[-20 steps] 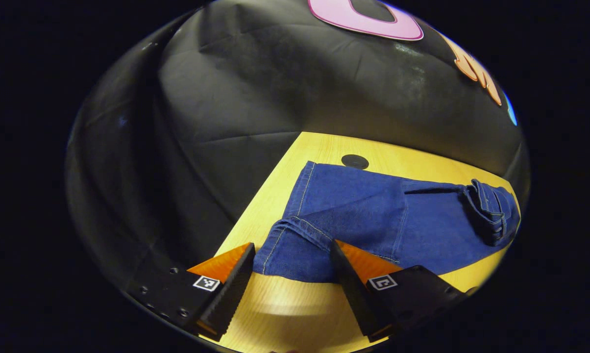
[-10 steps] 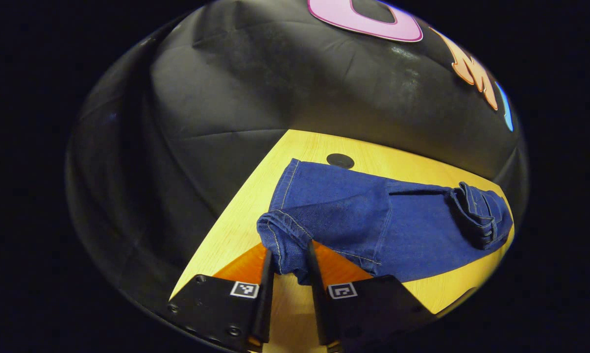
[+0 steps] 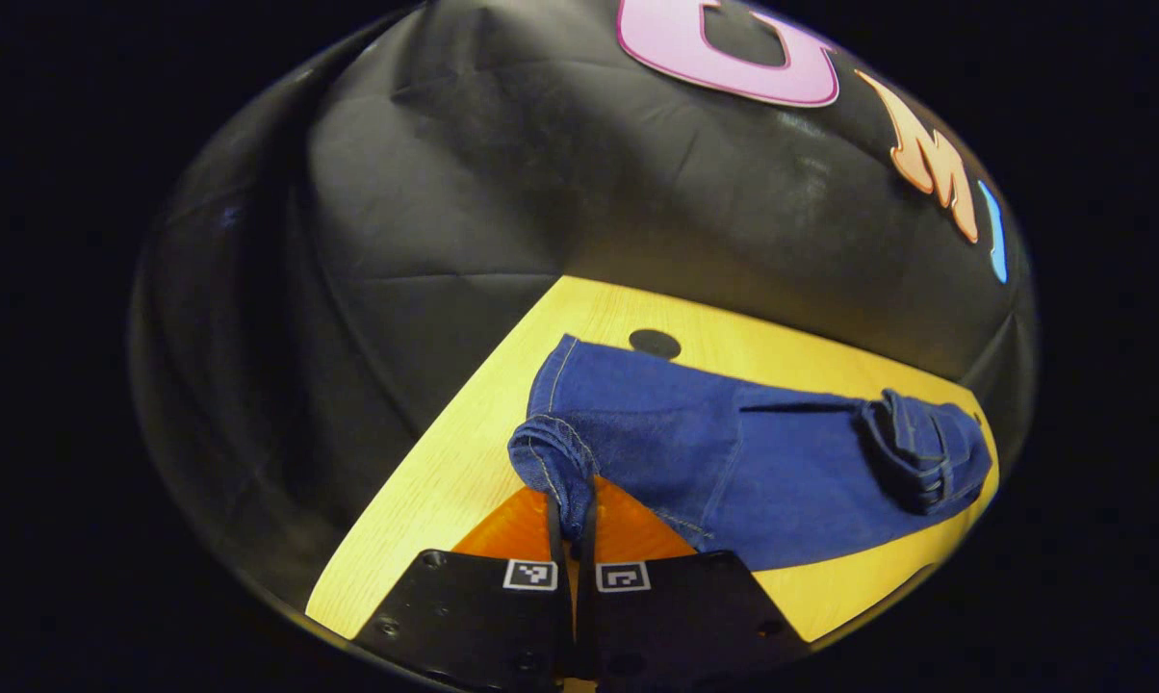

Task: Grasp the waist and the cuffs of the jeans and fold them to make the two legs overlap; first hold the waist and fold one-third of the jeans toward the cuffs, then hold the cuffs and fold the remaining one-third in the same direction to finish folding.

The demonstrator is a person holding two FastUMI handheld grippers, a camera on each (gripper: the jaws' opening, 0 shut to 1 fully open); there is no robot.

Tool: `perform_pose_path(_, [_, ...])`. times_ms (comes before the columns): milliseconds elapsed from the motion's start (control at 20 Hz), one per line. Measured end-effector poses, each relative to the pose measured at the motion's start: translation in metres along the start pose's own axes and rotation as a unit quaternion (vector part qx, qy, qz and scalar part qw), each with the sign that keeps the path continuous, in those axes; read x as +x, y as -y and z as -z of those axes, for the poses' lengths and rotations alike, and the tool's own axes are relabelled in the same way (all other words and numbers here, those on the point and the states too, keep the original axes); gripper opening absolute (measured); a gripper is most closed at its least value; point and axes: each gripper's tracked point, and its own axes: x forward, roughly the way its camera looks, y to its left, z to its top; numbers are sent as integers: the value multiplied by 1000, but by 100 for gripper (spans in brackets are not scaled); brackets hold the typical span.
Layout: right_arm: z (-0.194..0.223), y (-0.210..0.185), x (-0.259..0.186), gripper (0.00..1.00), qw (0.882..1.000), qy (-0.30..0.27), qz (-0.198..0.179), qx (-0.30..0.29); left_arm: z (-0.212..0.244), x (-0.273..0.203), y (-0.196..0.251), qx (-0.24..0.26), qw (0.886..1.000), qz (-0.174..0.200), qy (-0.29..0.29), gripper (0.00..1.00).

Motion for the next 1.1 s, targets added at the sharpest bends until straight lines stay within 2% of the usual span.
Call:
perform_pose_path(150, [-6, 4, -3, 97, 1000, 3, 0, 7, -31, -22, 45, -20, 999, 41, 24, 0])
perform_pose_path(300, [-9, 12, -10, 97, 1000, 4, -4, 12, -59, -38, 108, -67, 993, 93, 39, 0])
perform_pose_path(400, [-9, 21, -16, 98, 1000, 0, -6, 9, -69, -47, 142, -82, 989, 113, 45, 0])
perform_pose_path(450, [-9, 25, -18, 93, 1000, -3, -10, 6, -73, -51, 162, -88, 988, 123, 43, 0])
perform_pose_path(500, [-6, 32, -20, 97, 1000, -9, -10, -2, -75, -57, 182, -92, 986, 133, 41, 0])
perform_pose_path(700, [5, 60, -27, 98, 999, -35, -17, -24, -86, -74, 260, -82, 982, 167, 42, 0])
perform_pose_path(1100, [17, 103, -33, 97, 997, -55, -41, -17, -102, -81, 426, -31, 973, 226, 41, 0])
